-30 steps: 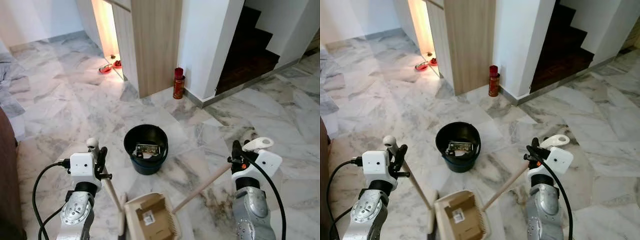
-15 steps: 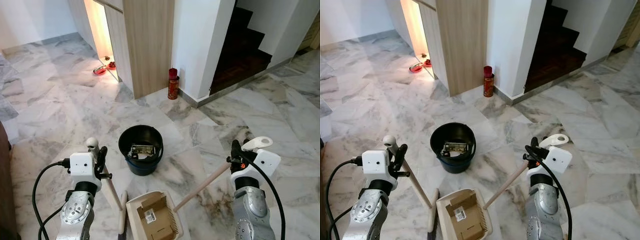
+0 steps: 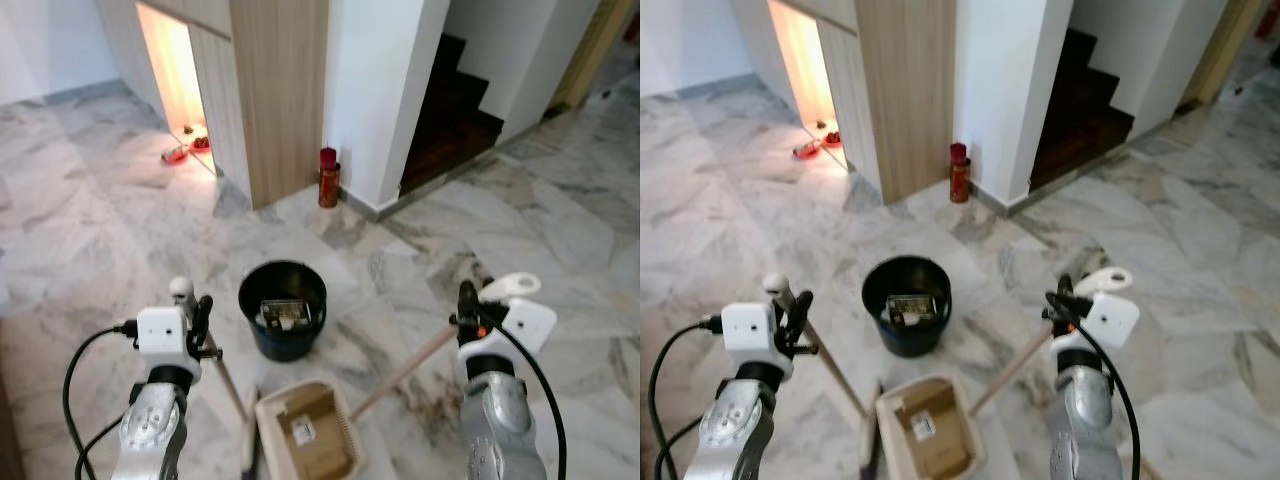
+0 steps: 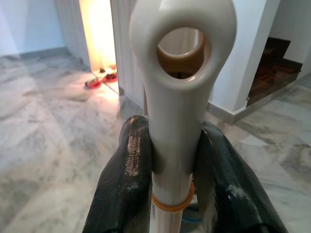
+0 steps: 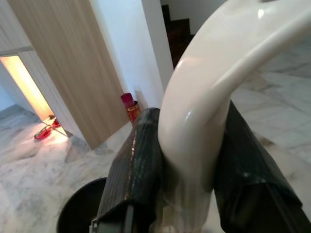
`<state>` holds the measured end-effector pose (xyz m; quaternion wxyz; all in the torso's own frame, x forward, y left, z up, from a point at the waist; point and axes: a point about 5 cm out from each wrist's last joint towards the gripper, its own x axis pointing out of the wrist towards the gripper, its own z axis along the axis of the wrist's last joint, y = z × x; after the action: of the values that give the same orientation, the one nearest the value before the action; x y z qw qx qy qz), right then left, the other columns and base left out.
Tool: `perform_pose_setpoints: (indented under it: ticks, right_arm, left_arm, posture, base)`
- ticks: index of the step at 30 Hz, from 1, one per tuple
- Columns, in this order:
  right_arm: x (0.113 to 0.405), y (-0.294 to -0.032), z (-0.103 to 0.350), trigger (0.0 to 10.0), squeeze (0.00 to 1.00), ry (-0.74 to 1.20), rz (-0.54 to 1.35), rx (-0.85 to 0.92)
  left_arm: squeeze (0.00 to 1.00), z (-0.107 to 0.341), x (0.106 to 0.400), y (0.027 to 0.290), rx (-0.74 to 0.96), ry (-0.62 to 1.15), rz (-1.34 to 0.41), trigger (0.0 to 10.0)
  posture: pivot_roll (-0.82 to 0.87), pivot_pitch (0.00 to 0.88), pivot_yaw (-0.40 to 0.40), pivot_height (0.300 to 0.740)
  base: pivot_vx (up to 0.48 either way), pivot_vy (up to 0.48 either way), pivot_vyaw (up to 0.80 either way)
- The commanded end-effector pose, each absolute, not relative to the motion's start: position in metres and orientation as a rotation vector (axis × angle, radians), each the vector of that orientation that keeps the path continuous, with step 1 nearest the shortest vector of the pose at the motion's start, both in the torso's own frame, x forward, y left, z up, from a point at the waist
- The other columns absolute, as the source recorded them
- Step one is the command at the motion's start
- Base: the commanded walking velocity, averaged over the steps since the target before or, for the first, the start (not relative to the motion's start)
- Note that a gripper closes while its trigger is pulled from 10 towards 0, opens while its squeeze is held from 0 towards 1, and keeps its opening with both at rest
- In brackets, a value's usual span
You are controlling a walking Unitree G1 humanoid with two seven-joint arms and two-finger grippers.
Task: Sweep floor
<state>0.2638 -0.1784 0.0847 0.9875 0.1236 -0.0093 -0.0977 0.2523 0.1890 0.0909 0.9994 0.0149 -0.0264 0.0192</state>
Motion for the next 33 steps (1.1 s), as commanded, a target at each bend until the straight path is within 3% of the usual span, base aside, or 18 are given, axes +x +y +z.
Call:
perform_pose_setpoints:
  ticks: [1,33]
  right_arm:
    - [0.267,-0.177,0.093,10.0,0.00,-0.060,-0.189,0.276]
    - [0.280,-0.176,0.137,10.0,0.00,-0.221,-0.252,0.270]
  left_arm:
    - [0.00,0.097,0.254,0.187,0.038,-0.081,0.031,10.0]
    - [0.00,0.098,0.254,0.188,0.058,-0.087,0.015,10.0]
  posture:
    - [0.02,0.000,0.011,0.740]
    - [0.03,0.000,0.029,0.740]
  base:
    - [0.000,0.480,0.00]
    - [0.000,0.026,0.00]
